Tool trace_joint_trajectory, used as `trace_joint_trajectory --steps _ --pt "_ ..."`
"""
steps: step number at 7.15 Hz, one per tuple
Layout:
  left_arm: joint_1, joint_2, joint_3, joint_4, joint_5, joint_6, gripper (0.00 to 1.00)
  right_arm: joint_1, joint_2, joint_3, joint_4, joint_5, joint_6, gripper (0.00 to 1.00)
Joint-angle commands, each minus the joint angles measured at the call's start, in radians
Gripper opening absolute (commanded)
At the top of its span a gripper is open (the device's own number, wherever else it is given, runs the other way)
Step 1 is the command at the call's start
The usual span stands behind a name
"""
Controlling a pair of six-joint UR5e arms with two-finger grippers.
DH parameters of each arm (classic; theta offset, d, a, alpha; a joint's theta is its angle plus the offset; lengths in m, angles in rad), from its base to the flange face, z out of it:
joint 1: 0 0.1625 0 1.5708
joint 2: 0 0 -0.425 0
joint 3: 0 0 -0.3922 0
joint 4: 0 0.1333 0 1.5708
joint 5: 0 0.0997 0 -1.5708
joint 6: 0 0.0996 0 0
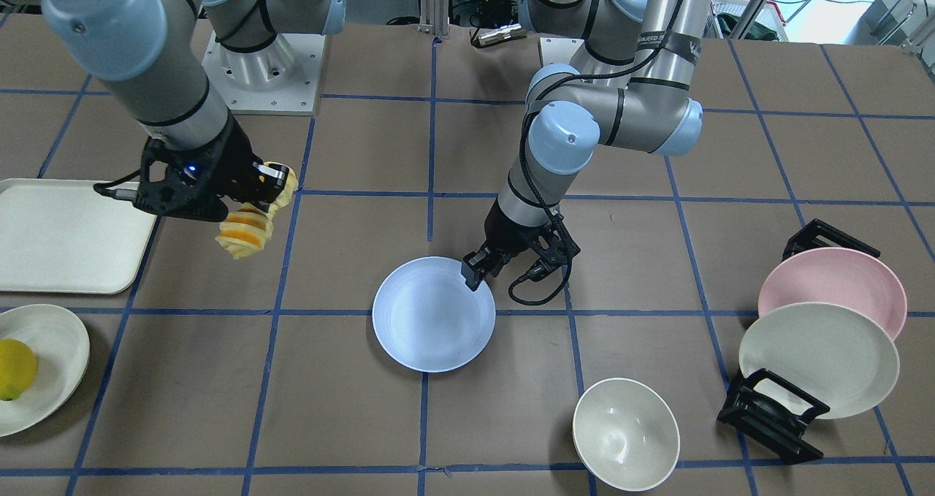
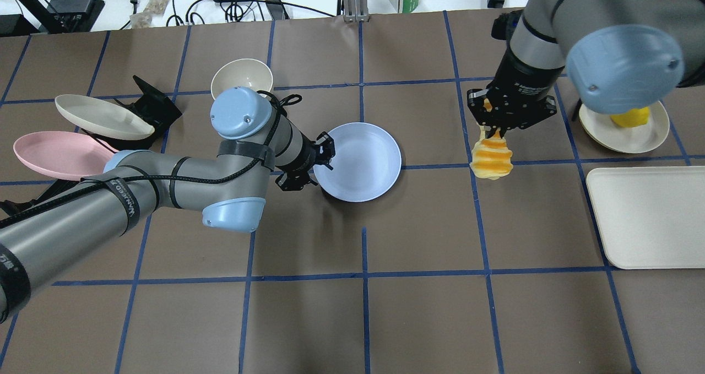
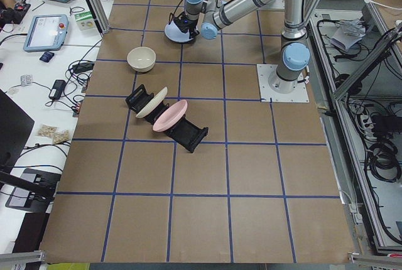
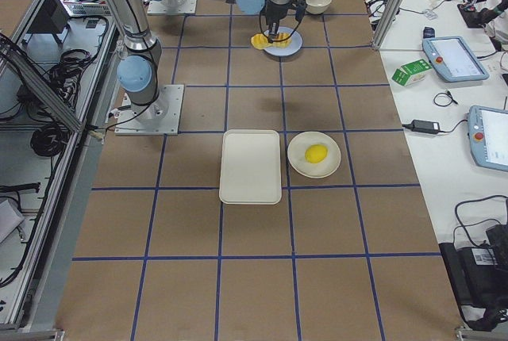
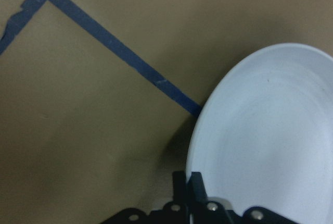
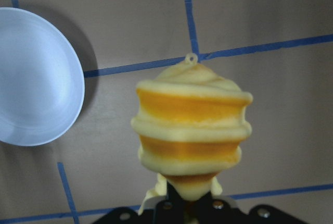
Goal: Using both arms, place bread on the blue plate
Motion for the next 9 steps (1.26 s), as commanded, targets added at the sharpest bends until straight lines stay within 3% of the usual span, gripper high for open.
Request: trace_joint_trajectory --steps 1,3,4,6,7,9 --pt "0.069 0.039 0.154 -0.226 -0.002 0.067 1.00 0.128 0.101 -0.031 -0.097 0.001 0.124 0.00" --pt "0.140 0.077 0.450 -0.750 0.012 0.320 1.00 0.218 0.229 -0.124 -0.151 0.001 0.196 0.00" --pt "0.138 0.102 0.521 -0.902 0.071 0.430 1.00 0.248 0.300 -0.183 -0.162 0.001 0.197 0.00" --pt "0.134 0.188 0.528 -1.003 0.138 0.741 1.00 0.299 0.420 -0.263 -0.162 0.001 0.223 0.00" --pt "0.134 0.221 0.530 -1.038 0.224 0.881 1.00 0.302 0.446 -0.275 -0.163 0.018 0.223 0.00" --pt "0.139 0.245 0.519 -1.066 0.268 0.972 1.00 0.313 0.503 -0.275 -0.227 0.027 0.223 0.00"
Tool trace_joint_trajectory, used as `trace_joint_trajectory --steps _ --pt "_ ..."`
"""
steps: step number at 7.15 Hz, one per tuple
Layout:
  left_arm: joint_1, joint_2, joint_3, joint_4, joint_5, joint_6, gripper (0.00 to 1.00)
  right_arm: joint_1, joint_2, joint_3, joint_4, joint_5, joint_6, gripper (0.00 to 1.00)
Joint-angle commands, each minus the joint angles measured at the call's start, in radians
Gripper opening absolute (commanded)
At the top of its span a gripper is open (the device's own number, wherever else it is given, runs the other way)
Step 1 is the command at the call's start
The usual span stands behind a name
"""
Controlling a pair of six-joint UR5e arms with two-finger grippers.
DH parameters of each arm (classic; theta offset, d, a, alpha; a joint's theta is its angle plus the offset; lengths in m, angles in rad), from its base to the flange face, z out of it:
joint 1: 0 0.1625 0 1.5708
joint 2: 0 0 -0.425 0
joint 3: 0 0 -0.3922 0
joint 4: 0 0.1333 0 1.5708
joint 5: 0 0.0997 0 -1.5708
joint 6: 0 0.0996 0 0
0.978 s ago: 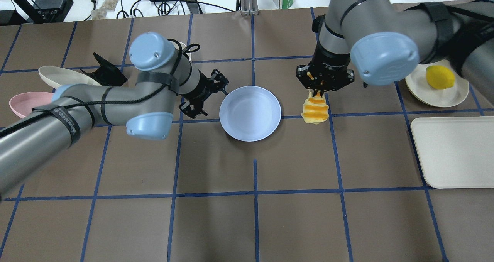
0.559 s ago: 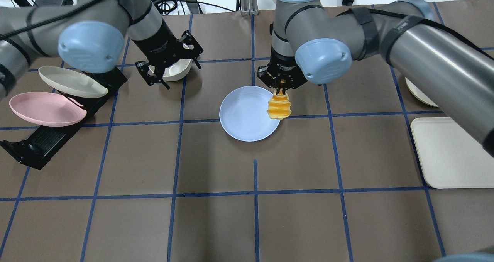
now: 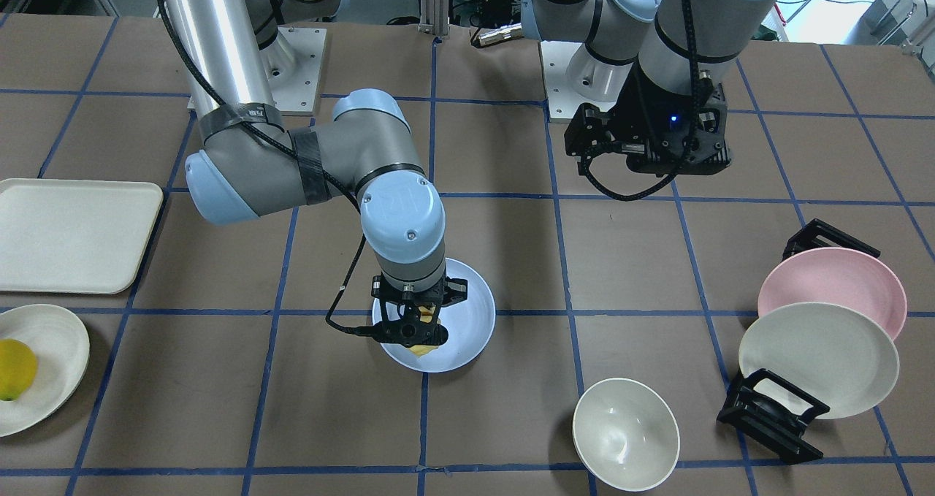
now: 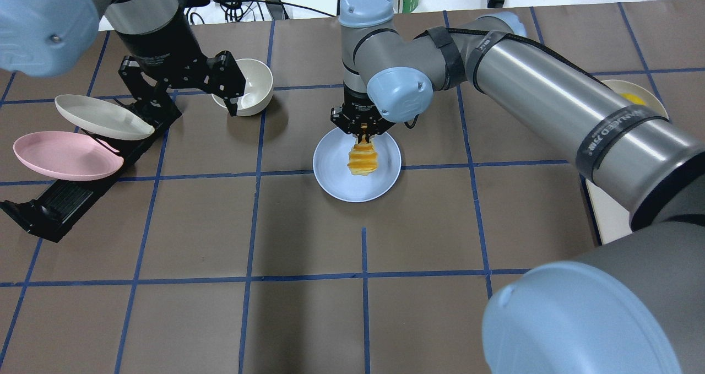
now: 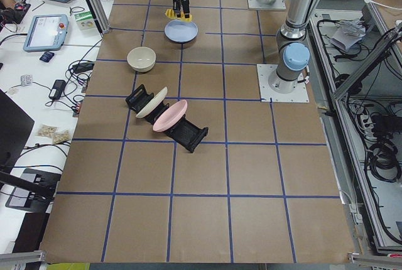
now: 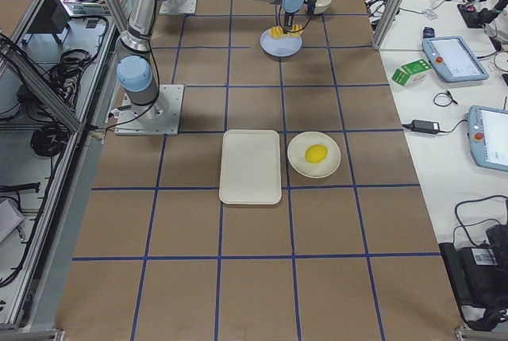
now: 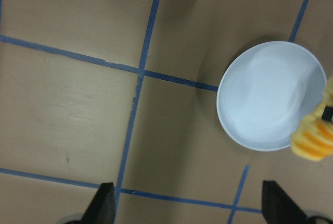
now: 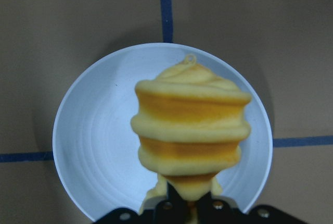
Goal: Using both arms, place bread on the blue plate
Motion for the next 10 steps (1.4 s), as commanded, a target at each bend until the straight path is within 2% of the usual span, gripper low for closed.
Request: trace_joint_trajectory --steps 1,3,4,5,6,8,10 --pt "0.000 0.018 -0.006 -0.026 0.029 0.055 1.00 0.011 0.051 0.001 -0.034 0.029 0.004 0.00" --pt "0.002 0.021 -0.007 -0.014 0.029 0.063 1.00 0.017 0.054 0.012 -0.030 0.031 0.066 0.00" --pt "0.002 0.018 -0.007 -0.011 0.023 0.067 1.00 0.020 0.056 0.013 -0.034 0.029 0.053 0.30" --pt "0.003 0.013 -0.007 -0.009 0.013 0.070 1.00 0.020 0.057 0.013 -0.037 0.028 0.050 0.97" --pt "0.009 0.012 -0.007 -0.009 0.009 0.072 1.00 0.020 0.056 0.013 -0.036 0.028 0.050 1.00" --pt "0.015 0.007 -0.006 0.000 0.007 0.072 1.00 0.017 0.031 0.012 -0.025 0.028 0.047 1.00" --pt "0.012 0.003 -0.006 0.016 0.009 0.072 1.00 0.000 -0.039 0.018 0.074 0.028 0.045 1.00"
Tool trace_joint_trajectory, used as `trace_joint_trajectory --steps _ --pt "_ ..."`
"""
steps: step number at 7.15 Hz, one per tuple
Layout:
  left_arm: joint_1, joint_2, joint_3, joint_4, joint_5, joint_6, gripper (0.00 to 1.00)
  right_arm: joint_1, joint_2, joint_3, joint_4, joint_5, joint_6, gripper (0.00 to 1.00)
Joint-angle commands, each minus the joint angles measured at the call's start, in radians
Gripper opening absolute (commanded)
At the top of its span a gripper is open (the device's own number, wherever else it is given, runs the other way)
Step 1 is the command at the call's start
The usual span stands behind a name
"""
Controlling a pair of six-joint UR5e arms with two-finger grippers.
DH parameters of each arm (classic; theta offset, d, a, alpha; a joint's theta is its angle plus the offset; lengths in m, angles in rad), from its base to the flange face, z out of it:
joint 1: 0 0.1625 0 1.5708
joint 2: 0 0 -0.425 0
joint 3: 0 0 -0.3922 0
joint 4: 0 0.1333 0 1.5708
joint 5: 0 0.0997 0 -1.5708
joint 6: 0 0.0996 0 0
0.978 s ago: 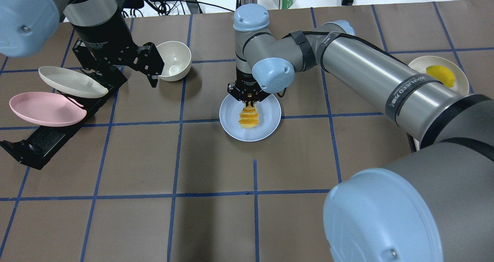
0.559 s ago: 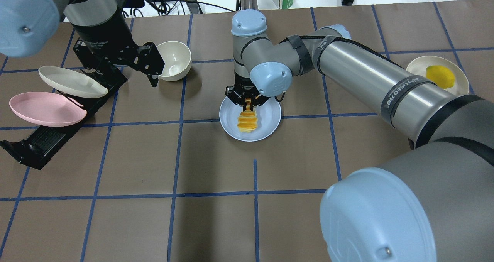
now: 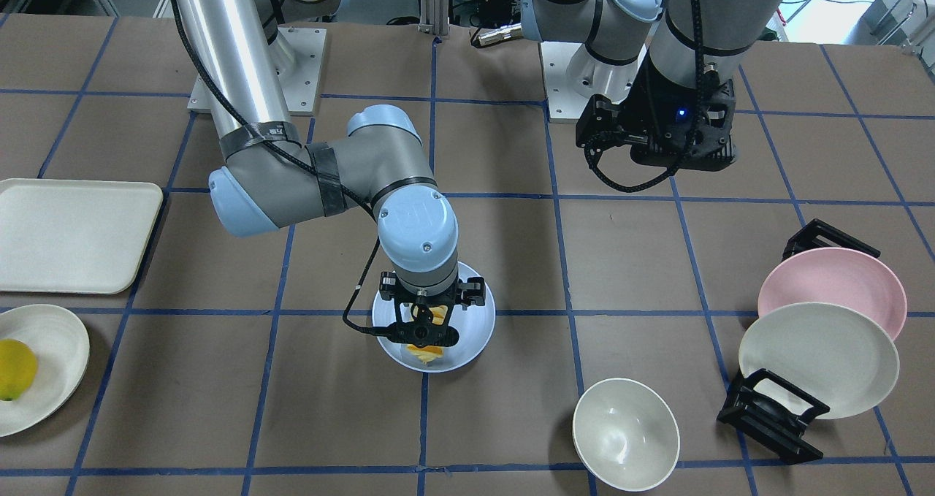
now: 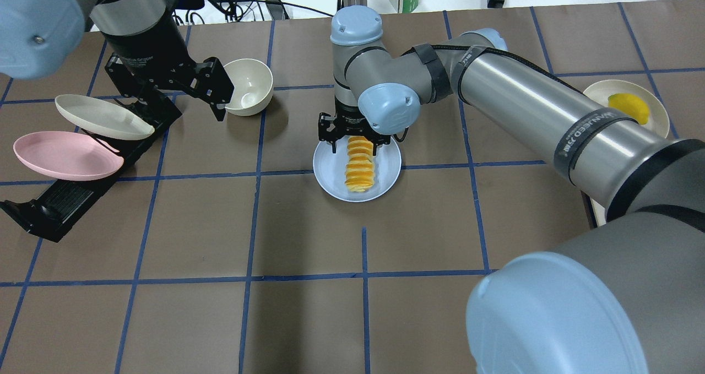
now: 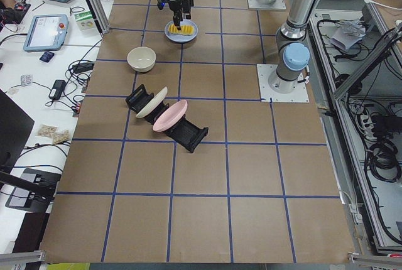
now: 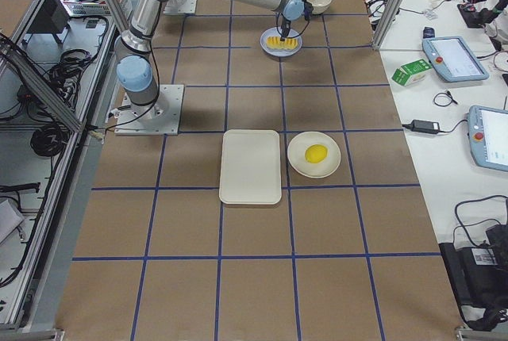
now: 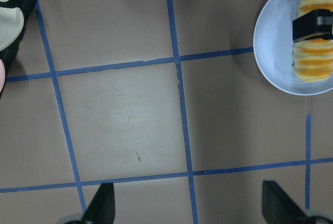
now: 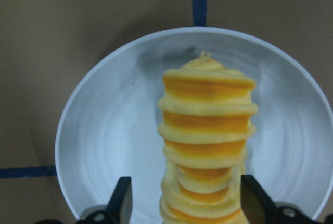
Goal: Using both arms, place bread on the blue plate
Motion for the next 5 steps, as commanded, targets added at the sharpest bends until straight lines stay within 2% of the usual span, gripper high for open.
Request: trace_joint_trajectory --steps 1,3,5 --pt "-0.001 -0.005 0.000 0.023 -0.002 0.006 1.00 -0.019 -0.080 0.001 0.076 -0.002 -0.001 1.00" --pt "-0.001 -0.010 -0.003 0.077 -0.057 0.029 0.99 -0.042 -0.151 -0.005 0.108 0.001 0.000 1.00" --pt "-0.001 0.001 -0.001 0.126 -0.057 0.011 1.00 -0.121 -0.298 0.004 0.164 -0.013 -0.006 1.00"
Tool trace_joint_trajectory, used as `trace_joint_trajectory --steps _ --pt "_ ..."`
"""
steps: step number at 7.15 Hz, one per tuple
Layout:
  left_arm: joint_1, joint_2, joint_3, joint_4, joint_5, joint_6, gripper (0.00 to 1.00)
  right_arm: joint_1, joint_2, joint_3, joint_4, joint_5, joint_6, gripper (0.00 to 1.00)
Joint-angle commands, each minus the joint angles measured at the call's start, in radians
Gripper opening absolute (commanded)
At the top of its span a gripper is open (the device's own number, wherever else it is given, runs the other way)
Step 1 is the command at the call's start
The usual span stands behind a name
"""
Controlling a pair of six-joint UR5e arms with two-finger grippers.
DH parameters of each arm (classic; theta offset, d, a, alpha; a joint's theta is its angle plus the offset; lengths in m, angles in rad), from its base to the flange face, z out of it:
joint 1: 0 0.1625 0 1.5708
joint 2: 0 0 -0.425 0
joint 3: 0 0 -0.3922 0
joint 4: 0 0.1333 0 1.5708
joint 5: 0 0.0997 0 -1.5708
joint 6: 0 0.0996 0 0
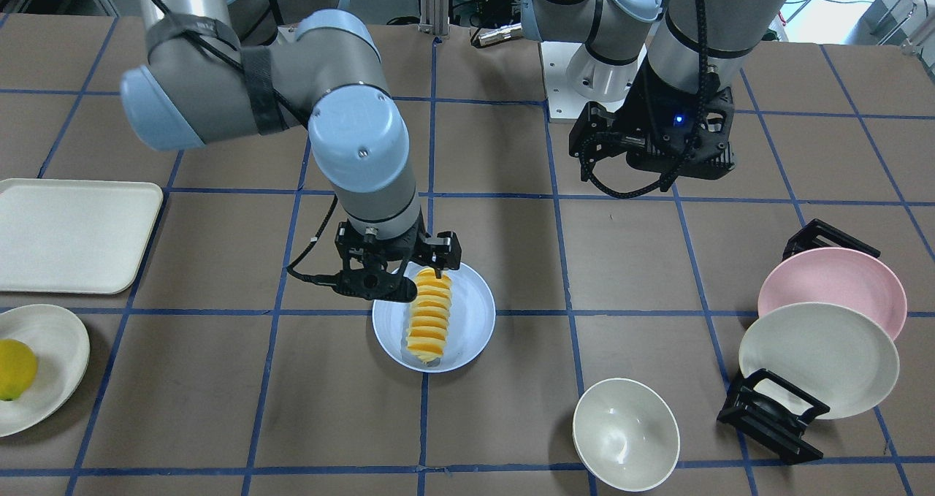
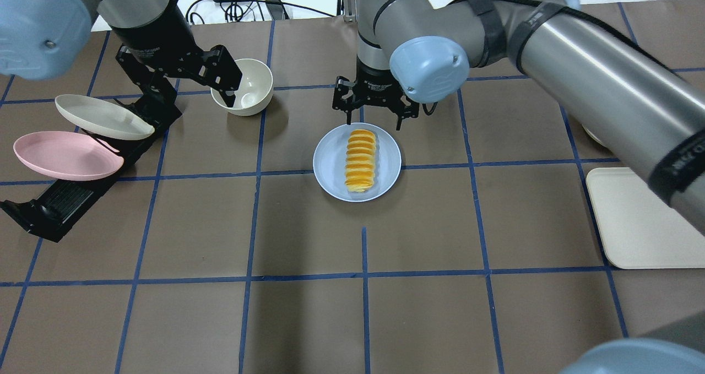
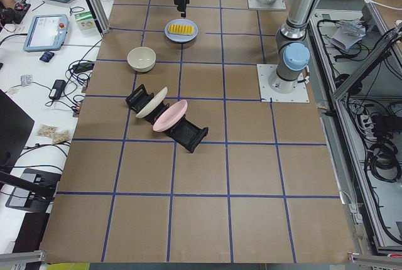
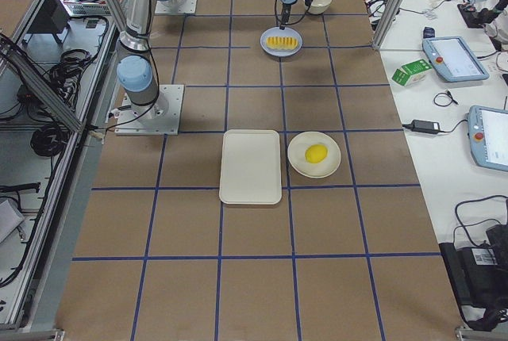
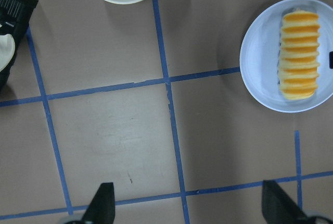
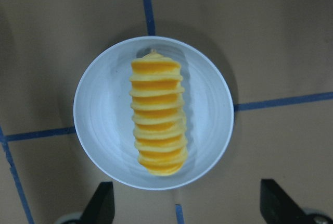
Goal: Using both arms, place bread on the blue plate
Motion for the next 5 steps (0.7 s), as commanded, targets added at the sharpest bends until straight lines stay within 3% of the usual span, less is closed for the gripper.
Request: trace_joint_trajectory --steps 1,2,4,5 --pt "0.000 0.013 0.000 0.038 -0.005 -0.037 1.00 -0.103 -0.154 0.005 0.116 -0.011 -0.041 1.00" --pt "0.000 0.016 0.000 0.038 -0.005 -0.049 1.00 -0.150 -0.227 0.005 0.164 -0.017 -0.116 1.00" --pt "0.000 0.019 0.000 0.037 -0.007 -0.060 1.00 -0.221 -0.311 0.008 0.317 -0.114 -0.266 0.98" --pt "-0.001 0.017 0.001 0.038 -0.007 -0.095 1.00 -0.238 -0.318 0.041 0.315 -0.116 -0.273 0.96"
